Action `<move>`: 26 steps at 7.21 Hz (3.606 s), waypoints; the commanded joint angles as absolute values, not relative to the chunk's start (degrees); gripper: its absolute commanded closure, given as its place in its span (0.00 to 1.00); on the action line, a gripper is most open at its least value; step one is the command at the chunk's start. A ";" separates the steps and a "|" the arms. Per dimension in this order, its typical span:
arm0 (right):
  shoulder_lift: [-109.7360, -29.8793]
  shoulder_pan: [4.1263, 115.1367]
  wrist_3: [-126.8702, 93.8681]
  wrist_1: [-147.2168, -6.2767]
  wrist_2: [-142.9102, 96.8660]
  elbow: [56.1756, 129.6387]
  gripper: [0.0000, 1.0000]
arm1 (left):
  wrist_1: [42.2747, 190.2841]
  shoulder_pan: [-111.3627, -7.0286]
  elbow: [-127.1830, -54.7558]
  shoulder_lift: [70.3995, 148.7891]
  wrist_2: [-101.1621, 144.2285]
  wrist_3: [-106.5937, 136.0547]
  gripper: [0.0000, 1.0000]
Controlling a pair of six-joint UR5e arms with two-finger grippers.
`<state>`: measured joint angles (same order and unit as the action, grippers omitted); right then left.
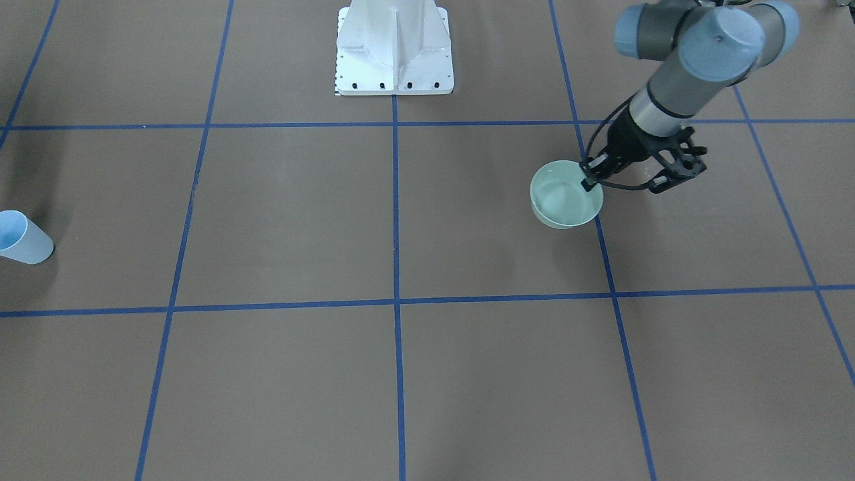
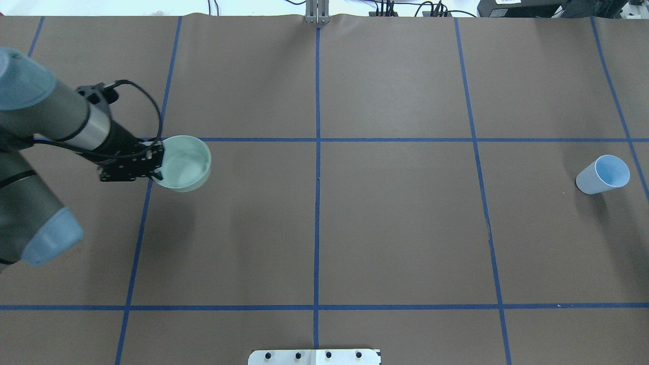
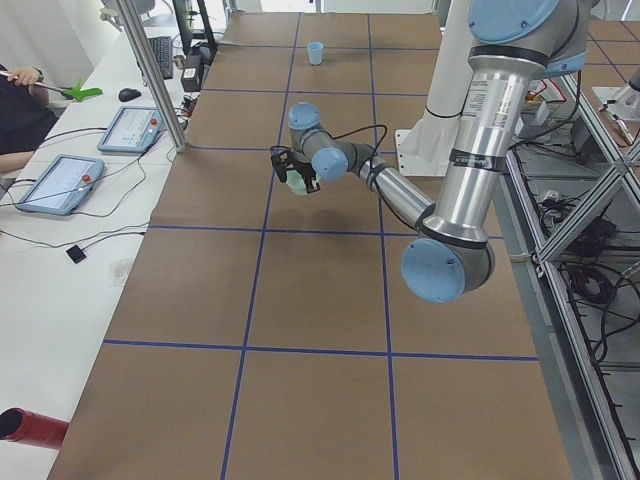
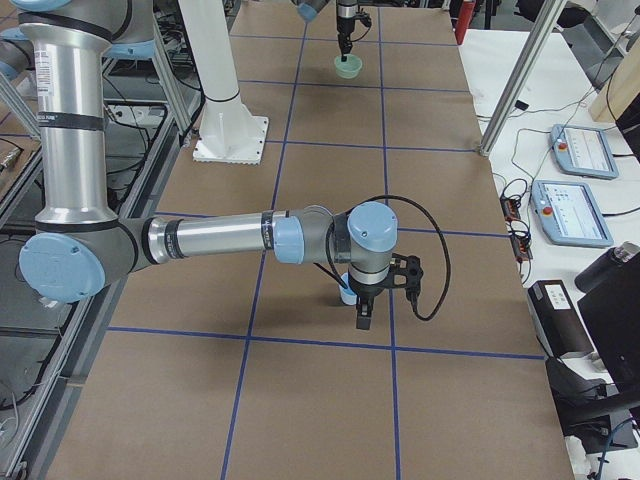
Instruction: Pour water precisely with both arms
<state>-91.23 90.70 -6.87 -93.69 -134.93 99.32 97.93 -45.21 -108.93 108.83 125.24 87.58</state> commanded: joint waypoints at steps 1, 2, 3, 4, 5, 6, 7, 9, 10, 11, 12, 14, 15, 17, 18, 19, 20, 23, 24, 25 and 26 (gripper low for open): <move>-91.14 90.70 -6.86 -93.69 -134.91 99.23 0.00 | 95.71 -38.96 -100.52 125.86 120.63 101.46 1.00; -91.14 90.70 -6.86 -93.69 -134.91 99.23 0.00 | 96.15 -36.50 -93.93 131.25 118.24 103.86 1.00; -91.14 90.70 -6.86 -93.69 -135.00 99.32 0.00 | 96.67 -36.04 -87.95 136.01 115.78 104.41 1.00; -91.14 90.70 -6.86 -93.69 -135.00 99.32 0.00 | 99.12 -34.99 -84.58 137.01 112.97 104.59 1.00; -91.14 90.70 -6.86 -93.69 -135.00 99.32 0.00 | 102.71 -34.81 -82.29 137.11 112.16 104.94 1.00; -91.23 90.70 -6.86 -93.69 -135.00 99.32 0.00 | 103.27 -34.72 -80.61 137.37 112.06 105.03 1.00; -91.32 90.70 -6.86 -93.69 -135.00 99.32 0.00 | 104.92 -34.11 -78.68 137.63 111.97 105.12 1.00; -91.32 90.70 -6.94 -93.69 -135.00 99.23 0.00 | 107.40 -33.93 -73.76 140.44 110.48 105.21 1.00; -91.32 90.70 -6.86 -93.69 -135.00 99.23 0.00 | 107.49 -34.01 -73.57 140.45 110.48 104.94 1.00; -91.32 90.70 -6.94 -93.69 -135.00 99.23 0.00 | 107.58 -33.49 -73.48 139.93 110.39 103.90 0.68; -91.23 90.70 -6.94 -93.69 -135.00 99.23 0.00 | 107.58 -33.40 -73.56 139.92 110.39 102.93 0.67; -91.23 90.70 -6.94 -93.69 -135.00 99.23 0.00 | 107.49 -33.75 -74.09 139.92 110.48 101.61 0.32; -91.14 90.70 -6.86 -93.69 -135.00 99.23 0.00 | 107.32 -34.10 -75.31 139.92 110.57 100.99 0.01; -91.23 90.70 -6.86 -93.87 -134.83 100.80 0.00 | 101.56 -37.33 -81.26 139.49 113.18 98.89 0.00; -91.49 90.79 -6.77 -94.30 -134.82 104.81 0.00 | 97.51 -37.70 -87.39 137.22 112.94 98.44 0.00; -91.06 90.18 -7.72 -94.05 -134.04 105.20 0.00 | 97.04 -38.14 -92.06 133.37 112.85 98.44 0.00; -88.27 88.35 -9.74 -94.30 -129.86 105.55 0.00 | 97.03 -38.23 -95.50 129.85 112.76 98.35 0.00; -92.86 84.85 -29.48 -92.47 -135.00 111.92 0.00 | 97.12 -38.23 -96.77 128.67 112.68 98.35 0.00; -100.64 82.99 -30.66 -82.19 -129.95 115.19 0.00 | 97.03 -38.23 -96.94 128.67 112.68 98.35 0.00; -107.07 81.32 -35.29 -67.99 -129.03 115.31 0.00 | 96.86 -38.23 -97.73 128.24 112.68 98.35 0.00; -112.27 76.08 -42.81 -56.02 -123.89 115.31 0.00 | 96.86 -38.49 -98.95 127.28 112.68 98.35 0.00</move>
<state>-104.86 81.13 -34.81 -71.59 -129.13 114.62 96.93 -38.30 -97.70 128.18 112.68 98.35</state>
